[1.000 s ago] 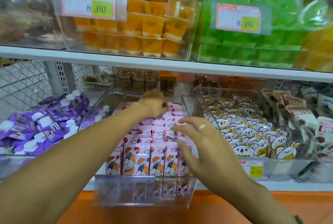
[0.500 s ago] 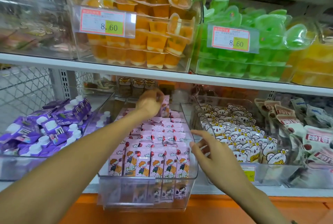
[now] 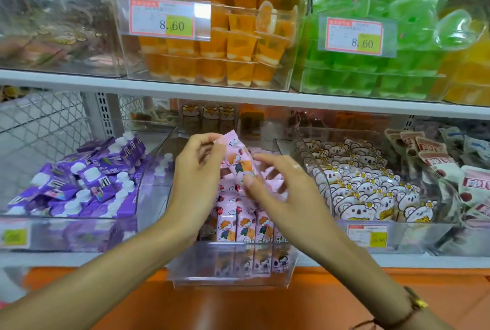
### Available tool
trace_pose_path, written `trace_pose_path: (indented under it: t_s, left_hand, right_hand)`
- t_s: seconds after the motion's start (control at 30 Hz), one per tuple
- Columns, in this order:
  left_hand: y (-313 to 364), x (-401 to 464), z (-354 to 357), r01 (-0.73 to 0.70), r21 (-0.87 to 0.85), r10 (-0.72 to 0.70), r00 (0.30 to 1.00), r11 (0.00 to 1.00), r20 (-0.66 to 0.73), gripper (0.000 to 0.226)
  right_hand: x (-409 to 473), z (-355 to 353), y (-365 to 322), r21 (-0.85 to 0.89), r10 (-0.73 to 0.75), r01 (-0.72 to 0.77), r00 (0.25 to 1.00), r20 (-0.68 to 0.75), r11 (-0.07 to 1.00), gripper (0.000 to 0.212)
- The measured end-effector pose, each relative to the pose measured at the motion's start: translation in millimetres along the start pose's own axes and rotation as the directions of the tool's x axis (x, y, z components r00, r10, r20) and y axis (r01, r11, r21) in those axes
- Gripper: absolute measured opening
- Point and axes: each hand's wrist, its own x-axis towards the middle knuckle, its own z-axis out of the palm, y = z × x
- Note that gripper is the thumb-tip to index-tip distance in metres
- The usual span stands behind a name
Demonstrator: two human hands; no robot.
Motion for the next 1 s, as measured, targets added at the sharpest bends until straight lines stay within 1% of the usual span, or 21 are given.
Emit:
trace_pose_path:
  t_s: [0.07, 0.1, 0.13, 0.17, 0.23, 0.3, 0.33, 0.4, 0.47, 0.57, 0.6, 0.67, 0.73, 0.8, 0.9, 1.0]
  left_hand:
    - [0.7, -10.2, -2.5, 0.048, -0.059, -0.047, 0.999, 0.997, 0.026, 0.012]
    - [0.0, -13.1, -4.9, 0.078, -0.076, -0.075, 0.996, 0.994, 0.045, 0.013]
    - [-1.0, -14.5, -7.8, 0.105, -0.086, -0.099, 0.993, 0.991, 0.065, 0.013]
    - [-2.5, -14.9, -11.3, 0.125, -0.089, -0.118, 0.989, 0.988, 0.085, 0.012]
    - [-5.8, -14.5, -17.7, 0.131, -0.064, -0.124, 0.986, 0.989, 0.114, 0.011]
    - [-9.6, -15.4, -21.9, 0.095, -0.008, -0.093, 0.985, 0.995, 0.147, 0.011]
    - [-11.4, -16.8, -22.9, 0.065, 0.031, -0.07, 0.981, 0.997, 0.178, 0.013]
    - [-13.6, -19.8, -22.9, -0.001, 0.104, -0.025, 0.968, 0.995, 0.25, 0.018]
    - [-14.3, -23.2, -21.3, -0.048, 0.161, 0.0, 0.958, 0.986, 0.287, 0.024]
    - [-16.4, -25.8, -20.1, -0.171, 0.311, 0.081, 0.956, 0.935, 0.281, 0.038]
    - [-16.9, -26.0, -19.9, -0.198, 0.331, 0.108, 0.957, 0.923, 0.27, 0.039]
    - [-17.2, -25.3, -19.6, -0.214, 0.324, 0.134, 0.959, 0.922, 0.25, 0.033]
    - [-17.1, -23.8, -18.5, -0.181, 0.289, 0.113, 0.965, 0.94, 0.238, 0.028]
    - [-17.9, -22.9, -18.4, -0.152, 0.254, 0.081, 0.96, 0.955, 0.268, 0.024]
    - [-20.7, -24.8, -19.4, -0.198, 0.311, 0.086, 0.937, 0.93, 0.339, 0.02]
    - [-23.5, -25.2, -19.1, -0.252, 0.391, 0.126, 0.939, 0.885, 0.32, 0.028]
  right_hand:
    - [0.5, 8.5, -5.6, -0.02, -0.002, 0.003, 0.998, 0.059, 1.0, 0.034]
    - [1.6, 10.6, -6.2, -0.009, 0.031, -0.03, 0.996, 0.084, 1.0, 0.03]
    - [3.3, 11.4, -6.8, 0.048, 0.09, -0.096, 0.99, 0.109, 0.994, 0.026]
    - [5.2, 11.7, -7.4, 0.159, 0.166, -0.187, 0.976, 0.139, 0.969, 0.023]
    - [8.5, 12.0, -8.3, 0.404, 0.307, -0.369, 0.928, 0.21, 0.837, 0.024]
    - [11.2, 13.6, -7.6, 0.485, 0.412, -0.476, 0.879, 0.239, 0.734, 0.033]
    - [12.0, 14.7, -7.4, 0.513, 0.443, -0.502, 0.863, 0.243, 0.696, 0.037]
    - [12.9, 16.9, -7.9, 0.582, 0.47, -0.507, 0.853, 0.229, 0.636, 0.039]
    - [12.9, 18.1, -8.5, 0.623, 0.491, -0.497, 0.848, 0.2, 0.605, 0.039]
    - [12.7, 21.4, -9.9, 0.643, 0.502, -0.47, 0.852, 0.151, 0.605, 0.037]
    - [12.7, 21.9, -10.8, 0.651, 0.497, -0.46, 0.856, 0.145, 0.603, 0.036]
    - [13.3, 20.2, -11.7, 0.68, 0.475, -0.456, 0.862, 0.176, 0.574, 0.03]
    - [14.0, 14.8, -11.2, 0.709, 0.427, -0.457, 0.872, 0.239, 0.536, 0.021]
    - [14.0, 10.2, -9.8, 0.727, 0.368, -0.45, 0.885, 0.286, 0.518, 0.017]
    - [11.3, 10.1, -8.6, 0.71, 0.335, -0.427, 0.901, 0.276, 0.56, 0.019]
    - [8.7, 12.4, -7.1, 0.705, 0.36, -0.399, 0.908, 0.214, 0.587, 0.021]
